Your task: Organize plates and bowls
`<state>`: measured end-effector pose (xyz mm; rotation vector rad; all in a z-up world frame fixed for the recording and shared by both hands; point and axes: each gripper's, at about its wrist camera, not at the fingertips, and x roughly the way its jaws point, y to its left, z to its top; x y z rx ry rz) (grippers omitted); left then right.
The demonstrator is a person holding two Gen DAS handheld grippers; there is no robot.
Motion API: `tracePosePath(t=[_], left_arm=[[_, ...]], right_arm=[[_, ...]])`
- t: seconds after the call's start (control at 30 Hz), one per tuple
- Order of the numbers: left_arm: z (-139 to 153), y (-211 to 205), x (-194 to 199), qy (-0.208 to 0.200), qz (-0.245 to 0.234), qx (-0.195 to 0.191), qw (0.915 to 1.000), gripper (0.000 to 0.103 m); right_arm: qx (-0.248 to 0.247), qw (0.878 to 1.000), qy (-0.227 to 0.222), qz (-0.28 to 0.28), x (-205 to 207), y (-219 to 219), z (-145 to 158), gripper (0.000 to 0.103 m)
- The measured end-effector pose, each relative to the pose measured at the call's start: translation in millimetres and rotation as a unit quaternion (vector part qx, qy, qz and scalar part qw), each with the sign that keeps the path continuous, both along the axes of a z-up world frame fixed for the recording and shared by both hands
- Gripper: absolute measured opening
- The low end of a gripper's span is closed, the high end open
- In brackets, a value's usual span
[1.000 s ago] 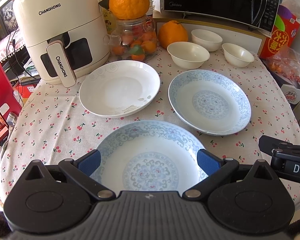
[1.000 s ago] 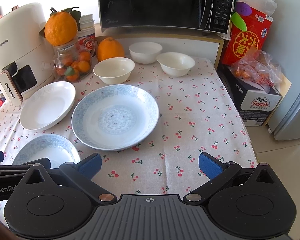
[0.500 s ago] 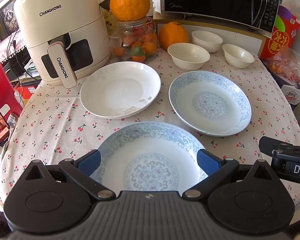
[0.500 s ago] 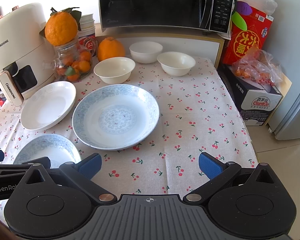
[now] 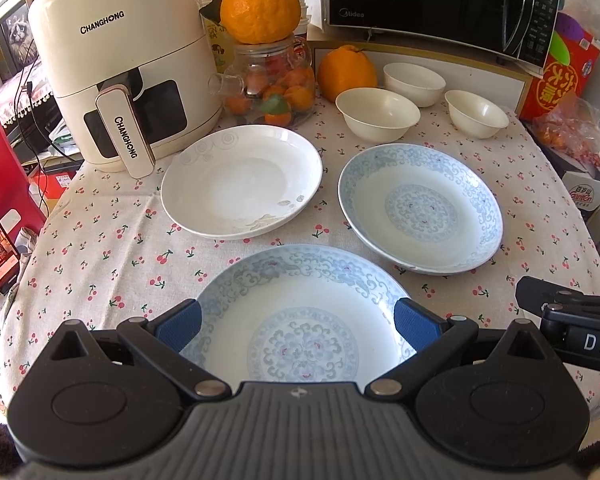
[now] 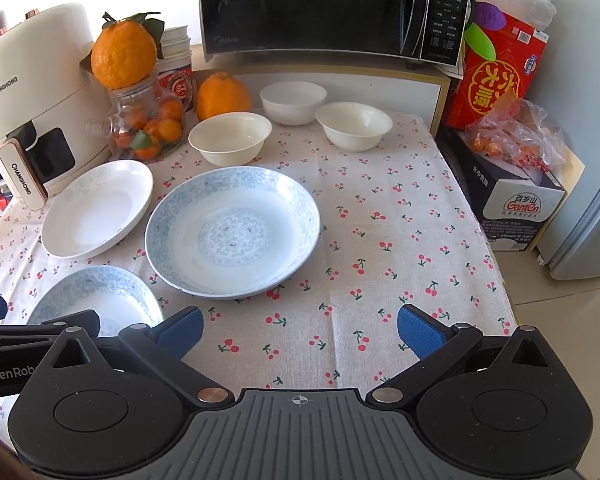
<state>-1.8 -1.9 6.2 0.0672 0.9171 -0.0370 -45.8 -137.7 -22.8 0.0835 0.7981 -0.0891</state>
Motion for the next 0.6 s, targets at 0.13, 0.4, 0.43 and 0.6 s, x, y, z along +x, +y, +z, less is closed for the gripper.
tracePosePath(t=[0.13, 0.4, 0.43, 0.6], left_arm=[[0.0, 0.0, -0.1, 0.0, 0.0, 0.0, 1.0, 0.103], [0.2, -0.2, -0.3, 0.0, -0.001, 0.0, 1.0, 0.103], [0.3, -0.3, -0.3, 0.0, -0.001, 0.0, 1.0, 0.103], [0.2, -0.3, -0.4, 0.0, -0.002, 0.001, 1.0, 0.103]], right_arm=[[0.0, 1.0, 0.001, 0.0, -0.1, 0.5, -0.1, 0.103], [-0.001, 1.0, 0.001, 0.003, -0.1, 0.8, -0.6, 0.103], [-0.001, 1.0, 0.001, 0.003, -0.3, 1.1, -0.7, 0.103], [0.0, 1.0, 0.002, 0.003, 0.0, 0.8, -1.3, 0.103]])
